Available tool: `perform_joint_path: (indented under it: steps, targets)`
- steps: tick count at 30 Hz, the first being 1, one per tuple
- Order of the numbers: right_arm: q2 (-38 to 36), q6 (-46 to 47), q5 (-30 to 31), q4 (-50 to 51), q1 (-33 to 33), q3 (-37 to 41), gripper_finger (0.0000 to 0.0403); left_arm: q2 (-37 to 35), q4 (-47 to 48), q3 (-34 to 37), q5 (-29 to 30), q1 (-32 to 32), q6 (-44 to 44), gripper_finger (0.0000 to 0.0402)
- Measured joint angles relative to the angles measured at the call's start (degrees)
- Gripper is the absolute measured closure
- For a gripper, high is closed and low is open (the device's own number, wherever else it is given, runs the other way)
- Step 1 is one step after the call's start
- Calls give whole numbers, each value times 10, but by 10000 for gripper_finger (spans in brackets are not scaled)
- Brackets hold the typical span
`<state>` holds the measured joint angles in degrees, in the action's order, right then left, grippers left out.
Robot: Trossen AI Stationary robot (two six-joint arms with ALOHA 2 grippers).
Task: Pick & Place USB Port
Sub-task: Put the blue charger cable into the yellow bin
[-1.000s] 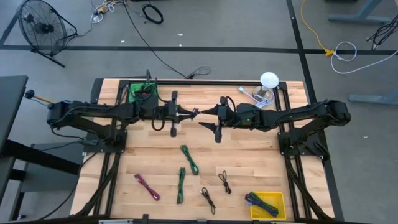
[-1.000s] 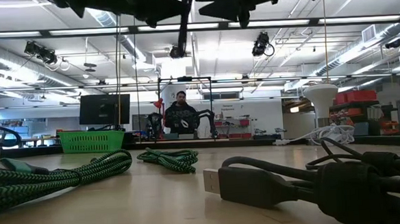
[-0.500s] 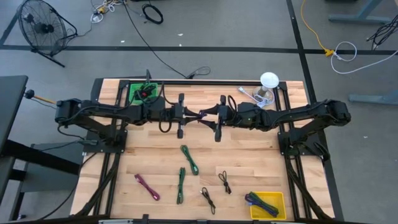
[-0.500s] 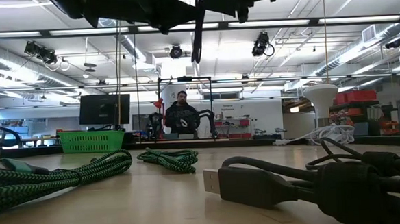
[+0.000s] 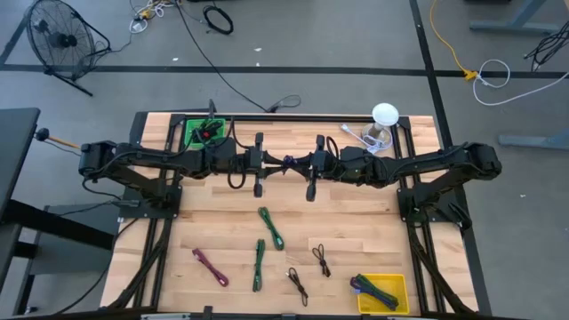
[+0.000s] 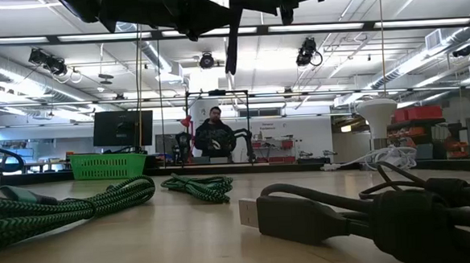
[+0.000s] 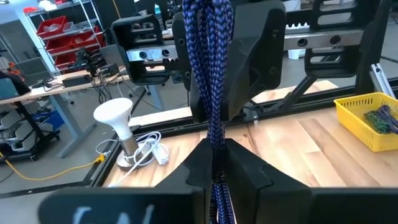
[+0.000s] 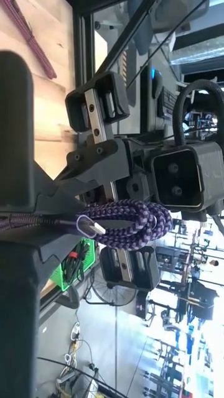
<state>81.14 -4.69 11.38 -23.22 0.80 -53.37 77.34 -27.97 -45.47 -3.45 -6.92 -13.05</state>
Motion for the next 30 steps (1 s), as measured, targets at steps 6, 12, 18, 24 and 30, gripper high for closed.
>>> perform_joint_path:
  steps: [6, 12, 18, 24, 30]
  targets:
    - [-10, 0, 0, 16, 0, 0, 394, -3, -2, 0, 0, 0, -25, 358]
    - [-60, 15, 54, 108, 5, 0, 394, -31, 7, 0, 0, 0, -27, 357]
    - [-134, 43, 107, 212, 28, 0, 394, -59, 35, 0, -1, 0, -26, 356]
    - [-227, 110, 165, 322, 82, 0, 394, -62, 94, 0, -1, 0, -14, 356]
    - [-287, 216, 227, 433, 170, 0, 394, -62, 132, 0, -1, 0, 19, 356]
